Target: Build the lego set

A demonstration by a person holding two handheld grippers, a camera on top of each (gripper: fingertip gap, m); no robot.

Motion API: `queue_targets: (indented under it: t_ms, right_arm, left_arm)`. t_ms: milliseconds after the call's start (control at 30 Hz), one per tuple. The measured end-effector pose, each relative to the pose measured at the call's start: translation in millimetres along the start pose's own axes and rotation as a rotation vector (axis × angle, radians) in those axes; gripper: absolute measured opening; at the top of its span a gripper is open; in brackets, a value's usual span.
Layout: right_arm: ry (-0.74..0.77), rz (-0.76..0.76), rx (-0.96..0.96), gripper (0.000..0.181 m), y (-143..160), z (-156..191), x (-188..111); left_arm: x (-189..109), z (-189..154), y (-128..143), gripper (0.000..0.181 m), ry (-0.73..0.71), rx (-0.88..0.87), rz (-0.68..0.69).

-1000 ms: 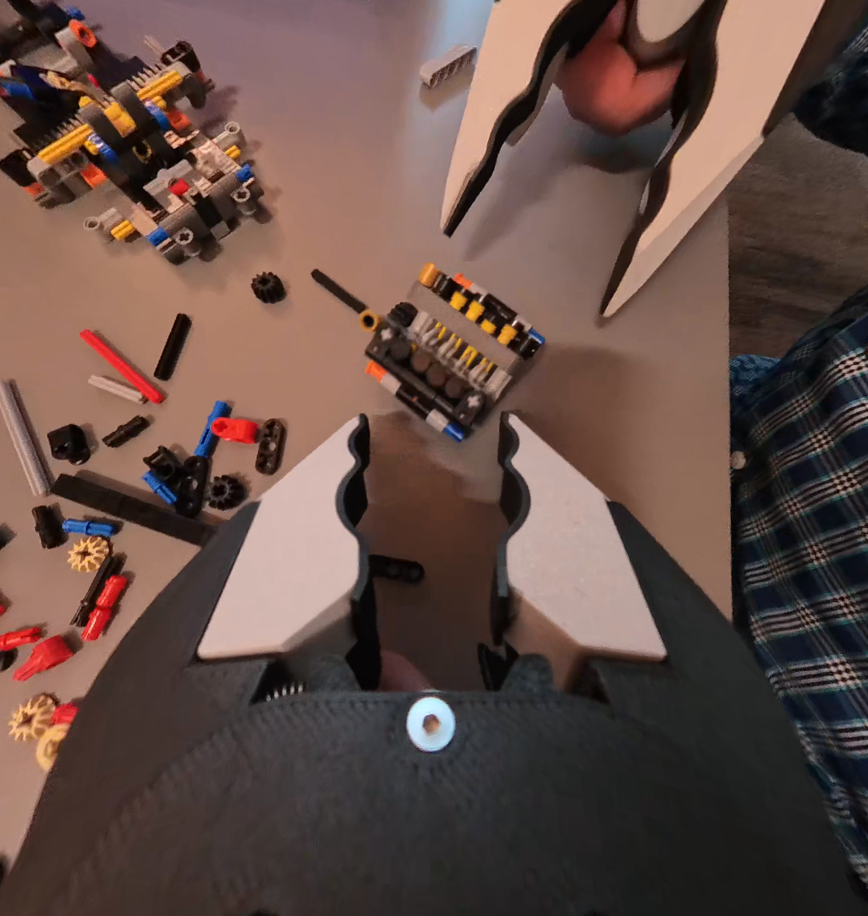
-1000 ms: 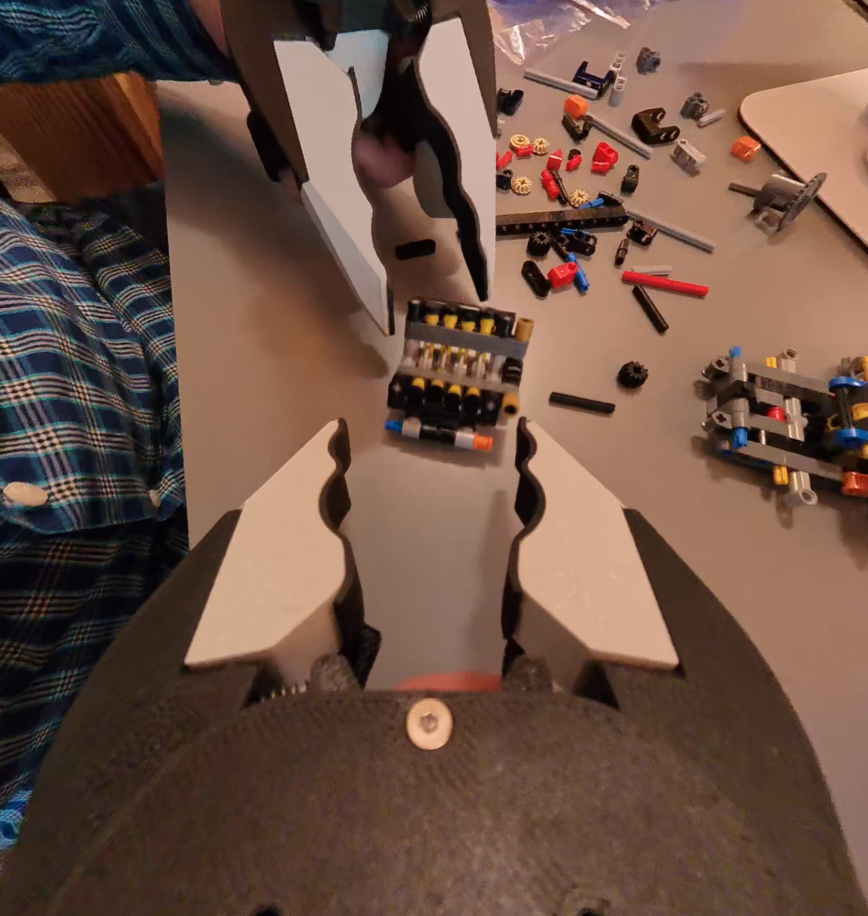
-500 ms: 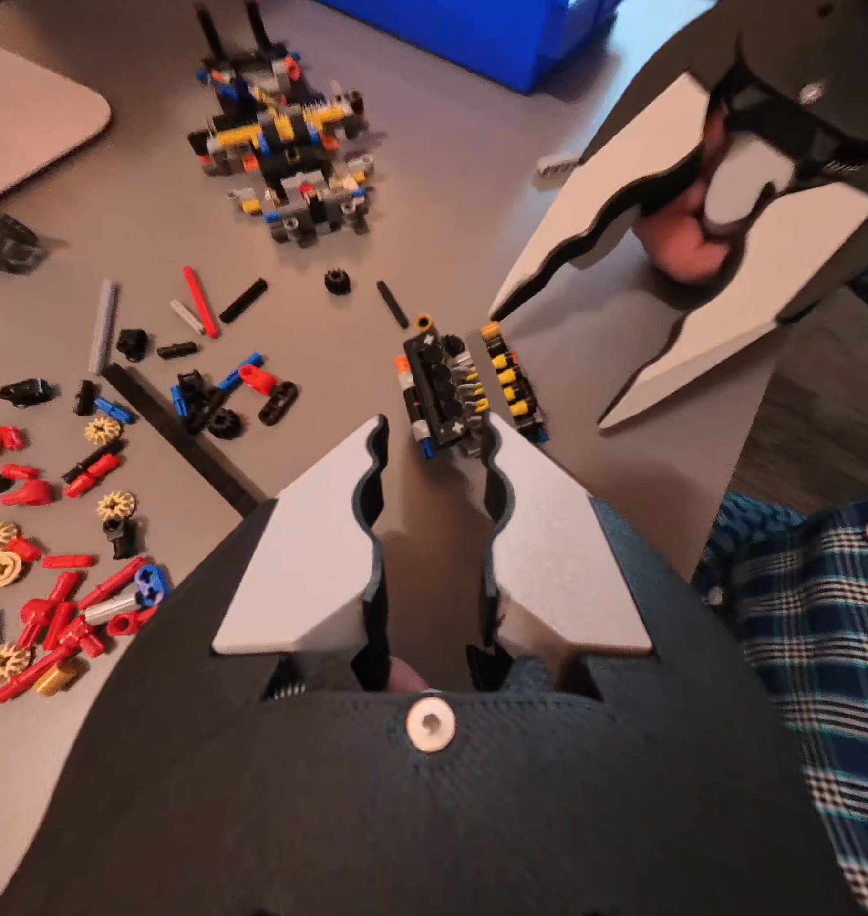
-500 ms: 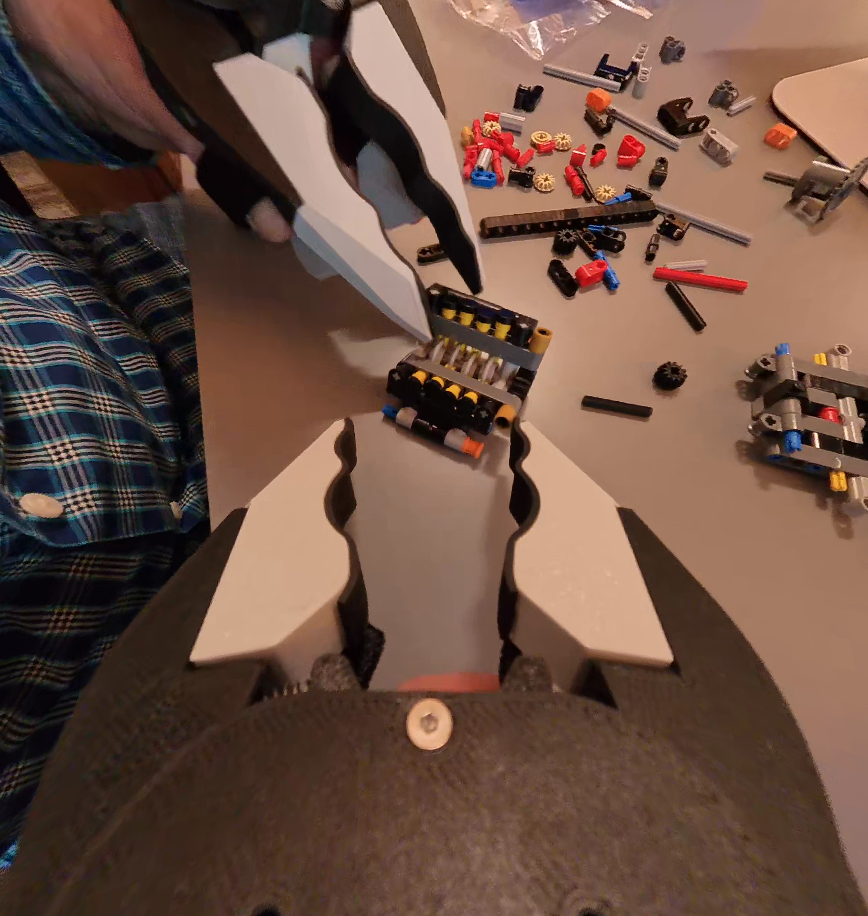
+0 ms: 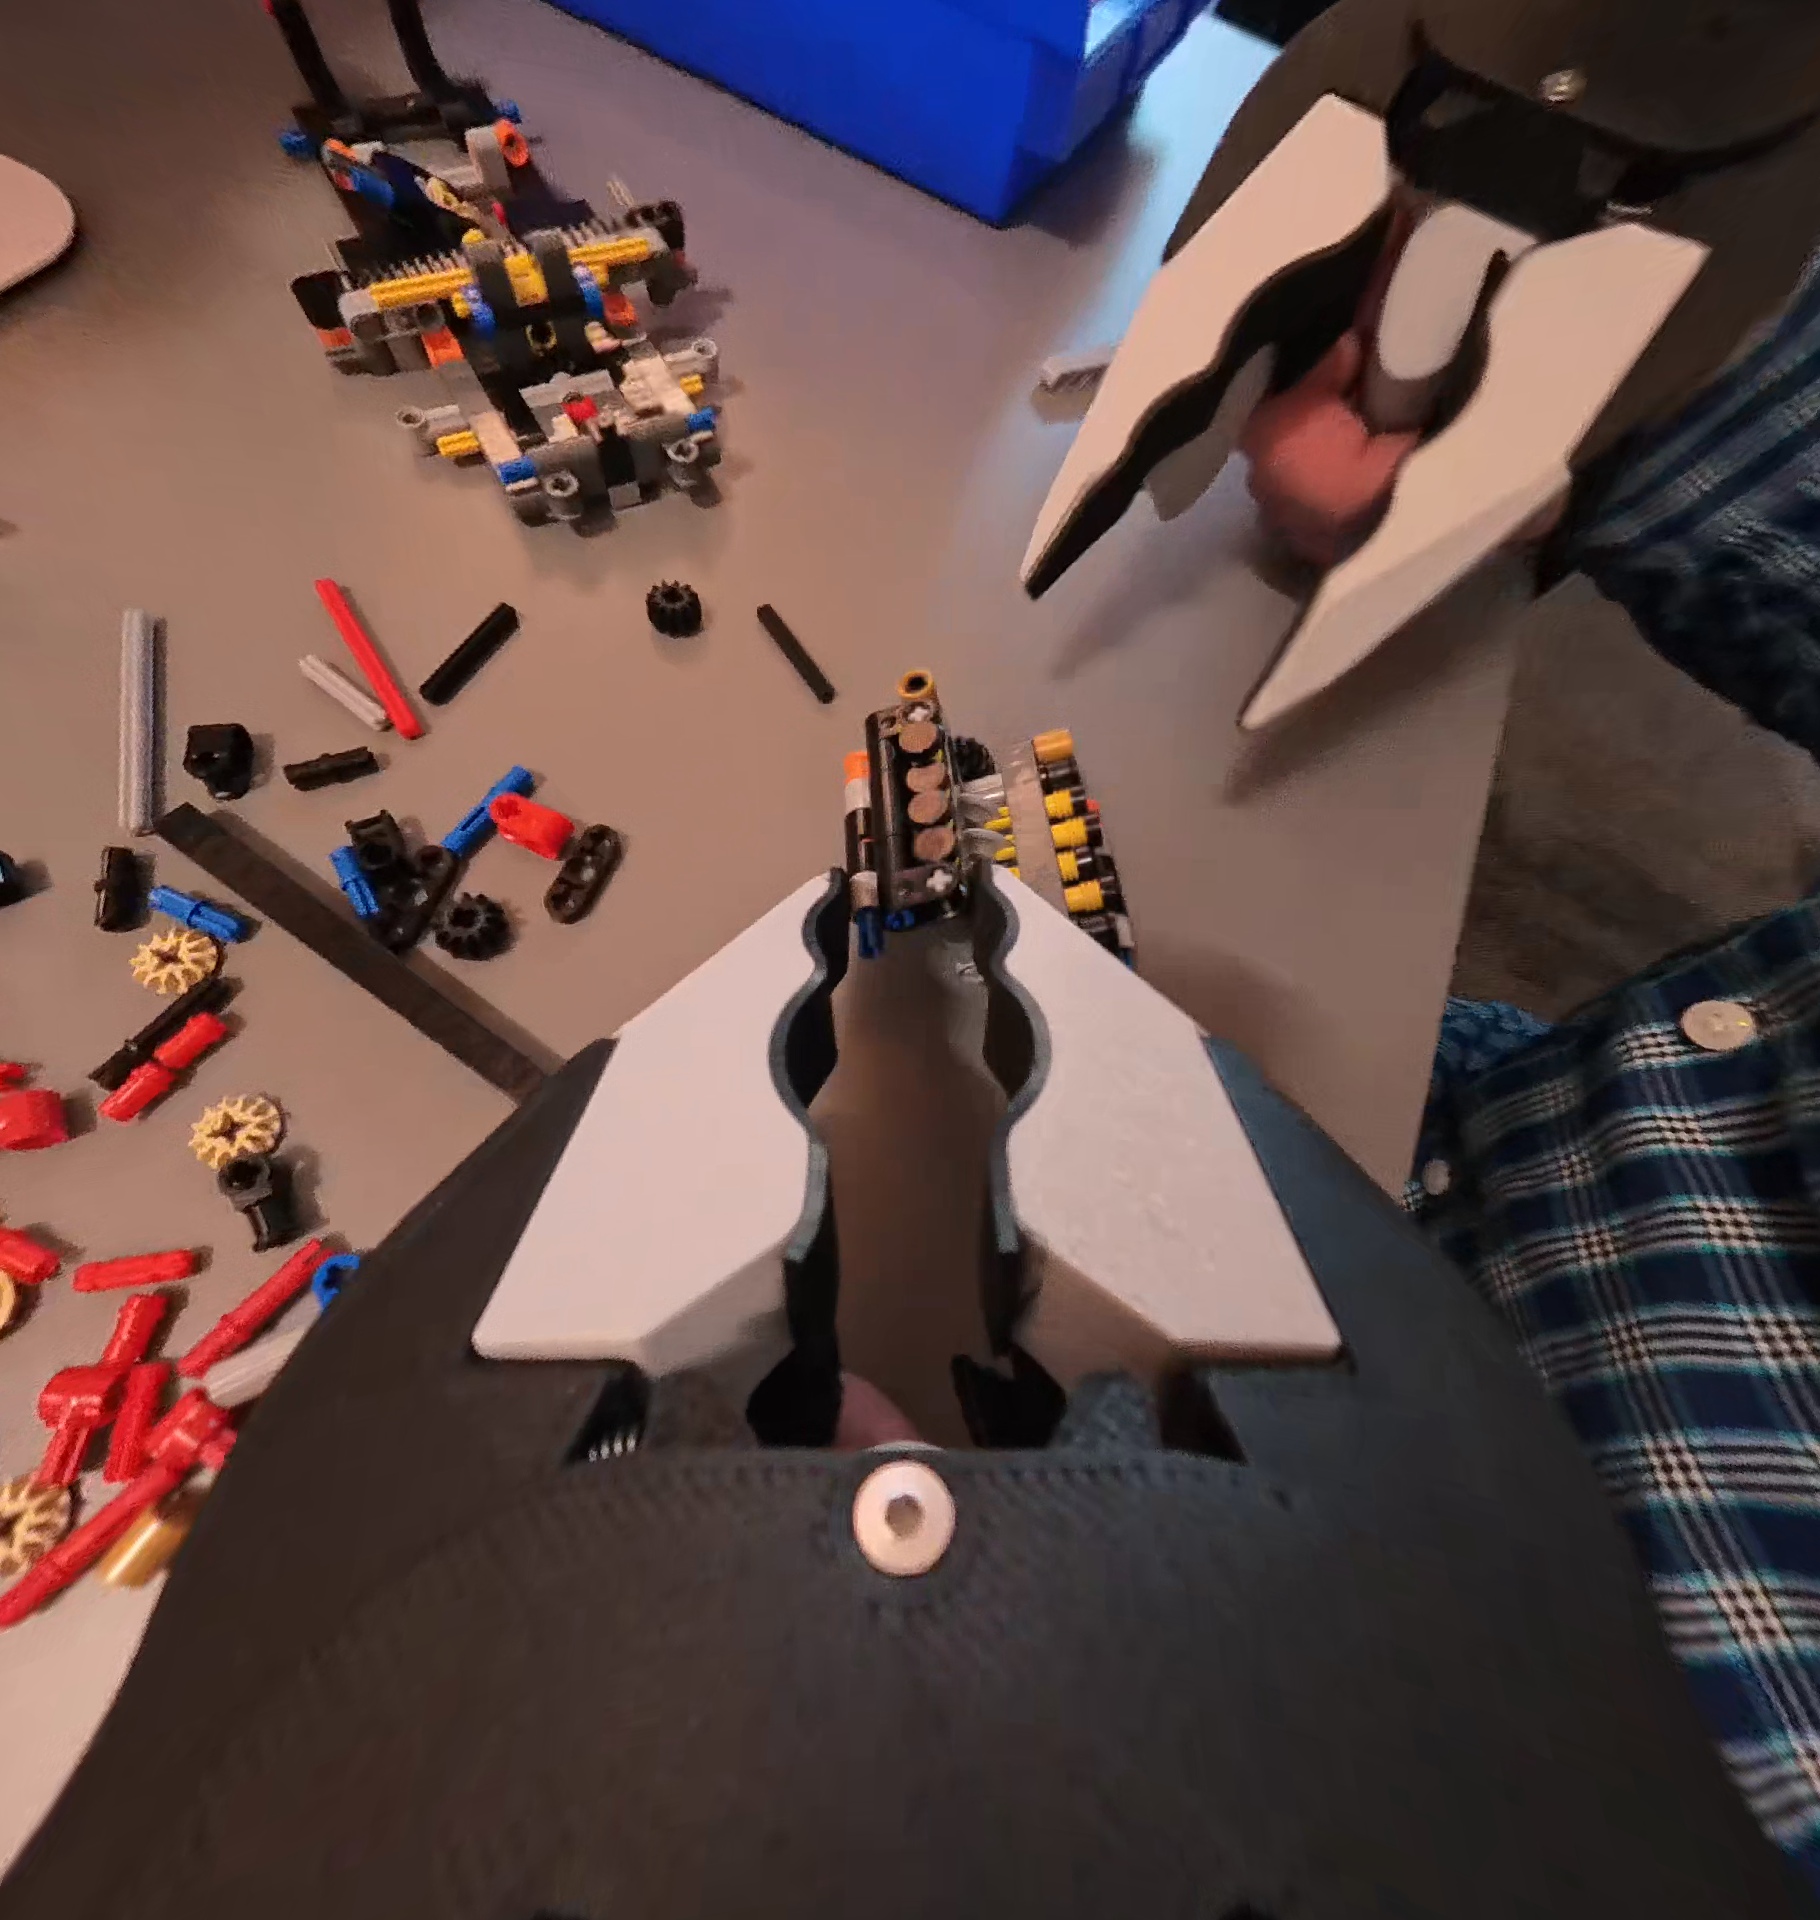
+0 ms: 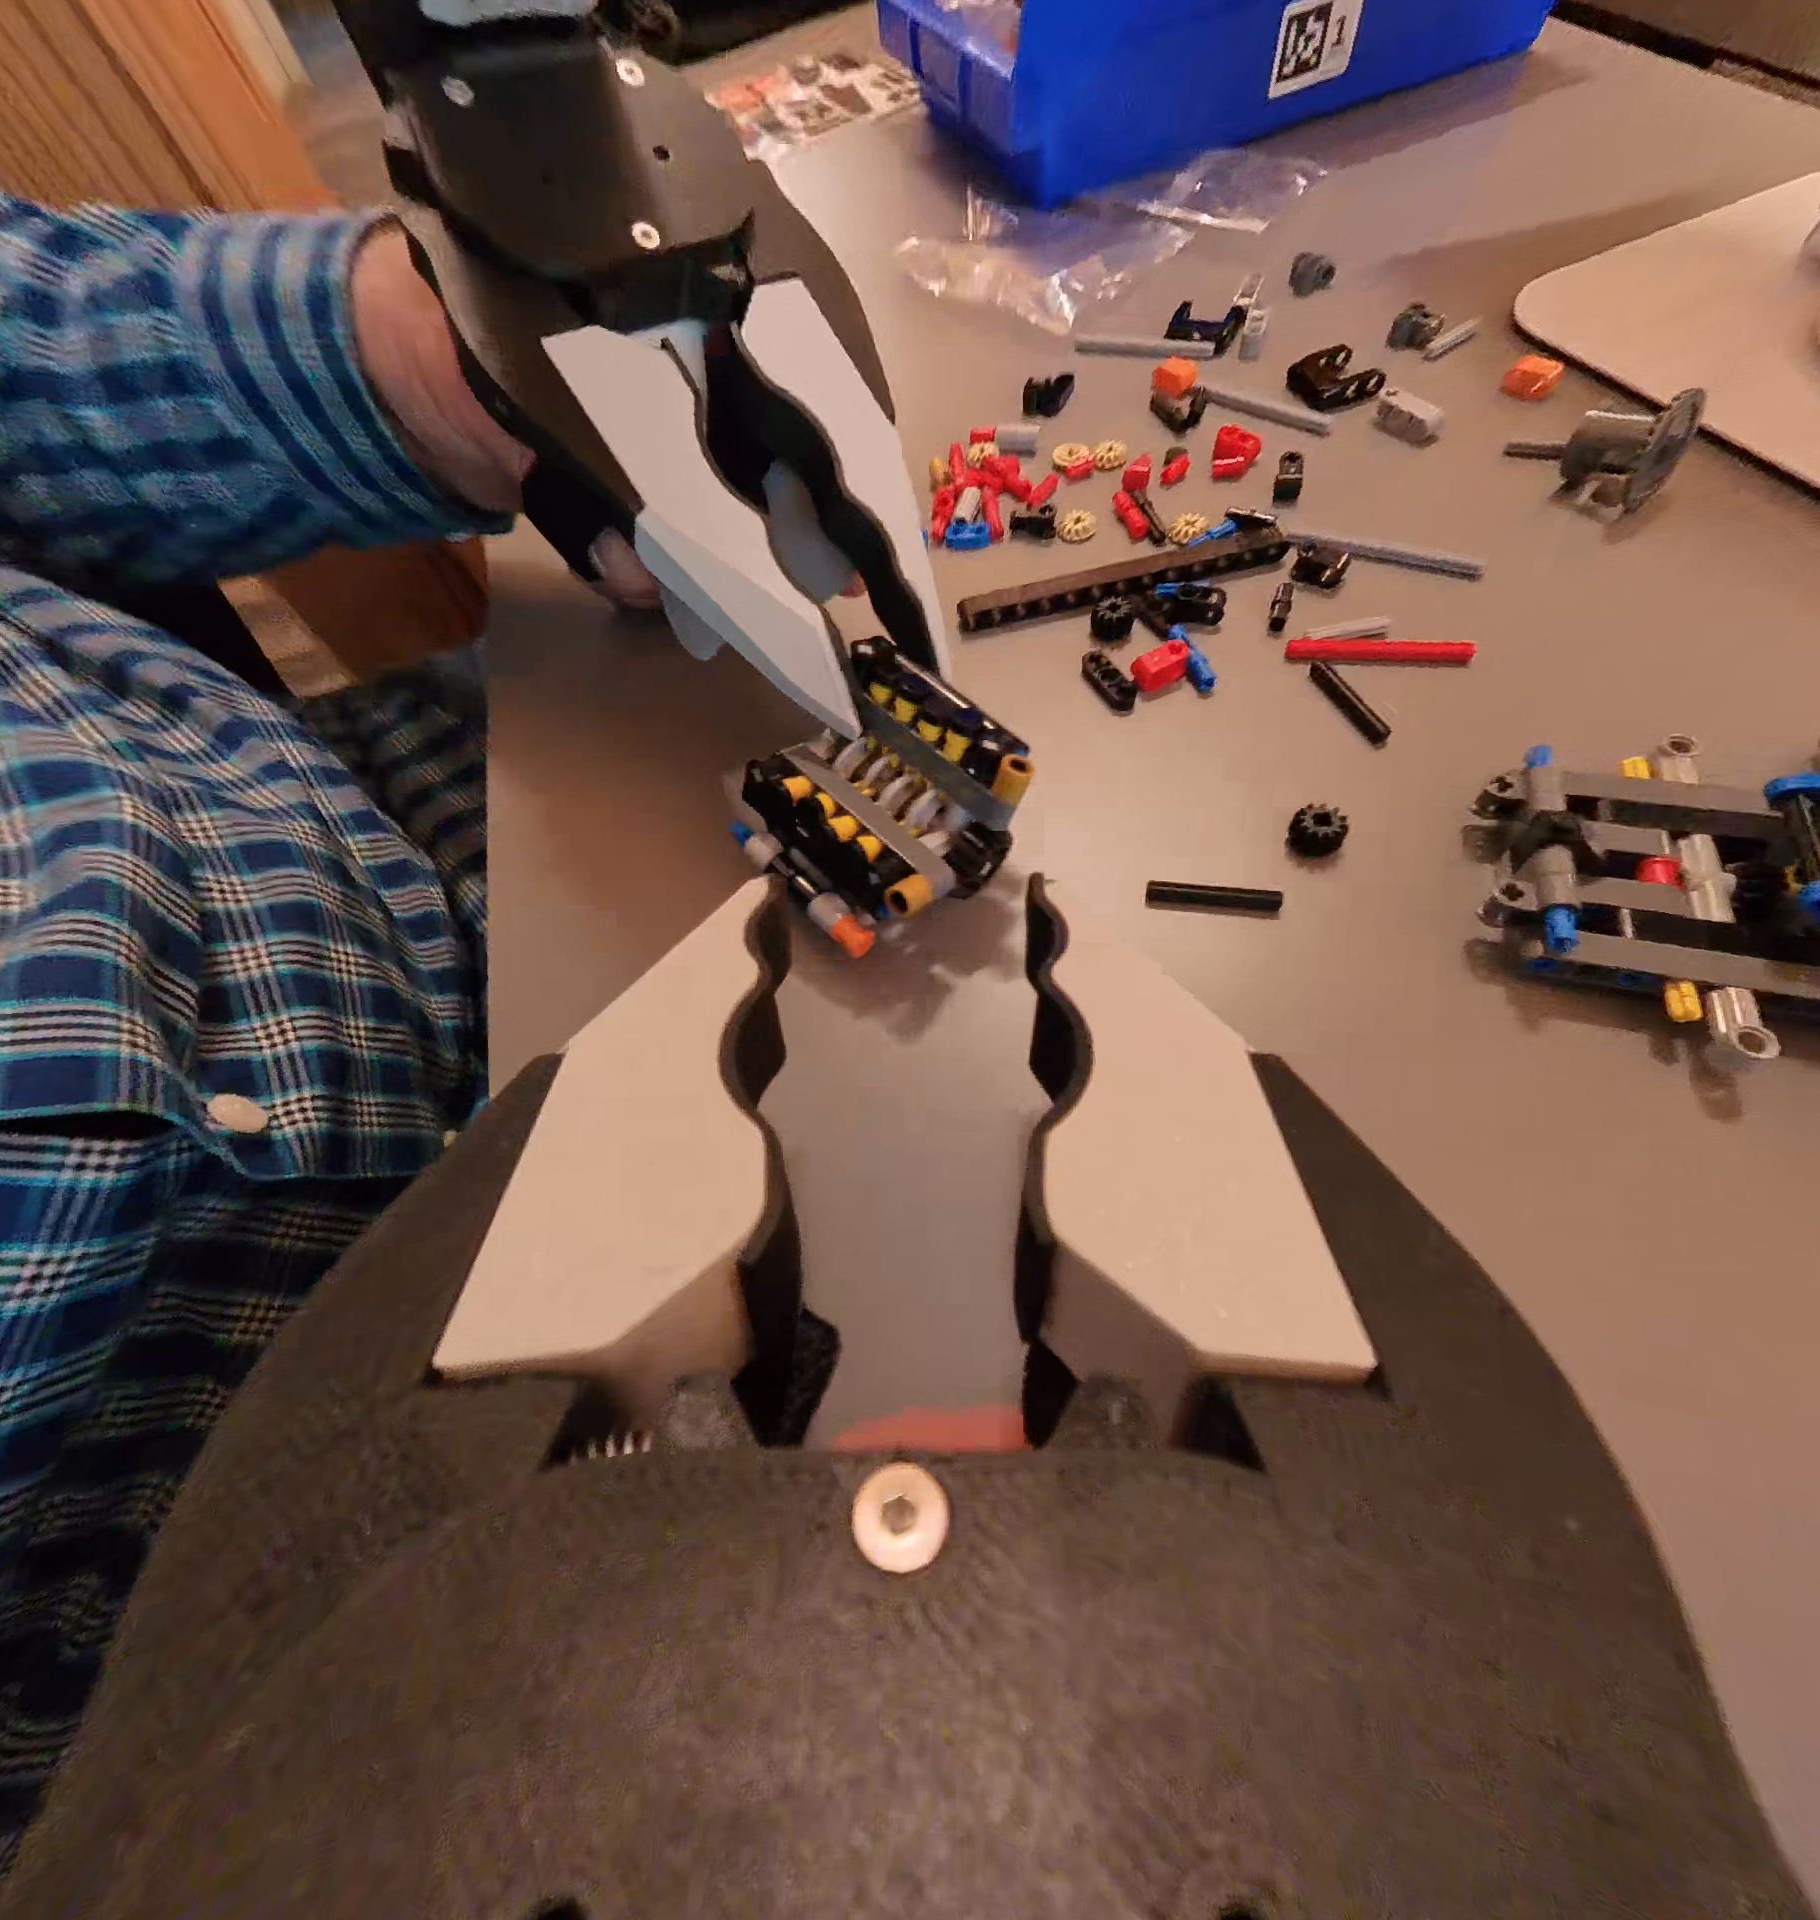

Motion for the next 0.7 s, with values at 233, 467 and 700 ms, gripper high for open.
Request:
queue_targets:
  t_ms: [233, 467, 700]
  right_arm:
    - [-0.015, -0.050, -0.070, 0.031, -6.0, -11.7, -0.9]
    - [0.184, -0.103, -0.429, 0.018, -18.8, 9.5, 2.8]
    - [0.140, -0.157, -0.392, 0.008, -19.4, 13.1, -0.6]
  left_arm:
    - [-16.5, 16.0, -6.4, 0.020, 0.186, -0.072, -0.100]
    - [-24.8, 18.2, -17.2, 0.020, 0.360, -0.119, -0.182]
    - [-27.4, 17.8, -19.0, 0.020, 0.393, -0.114, -0.229]
Point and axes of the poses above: each gripper's, where its closed fingertips meet, x out along the fingers, y out of its underside, z = x × y across the jaws, the point moved 10 cm from there along -x, back along the fingers, and after that the axes turned 8 degrees about z, right-handed, at the moved point
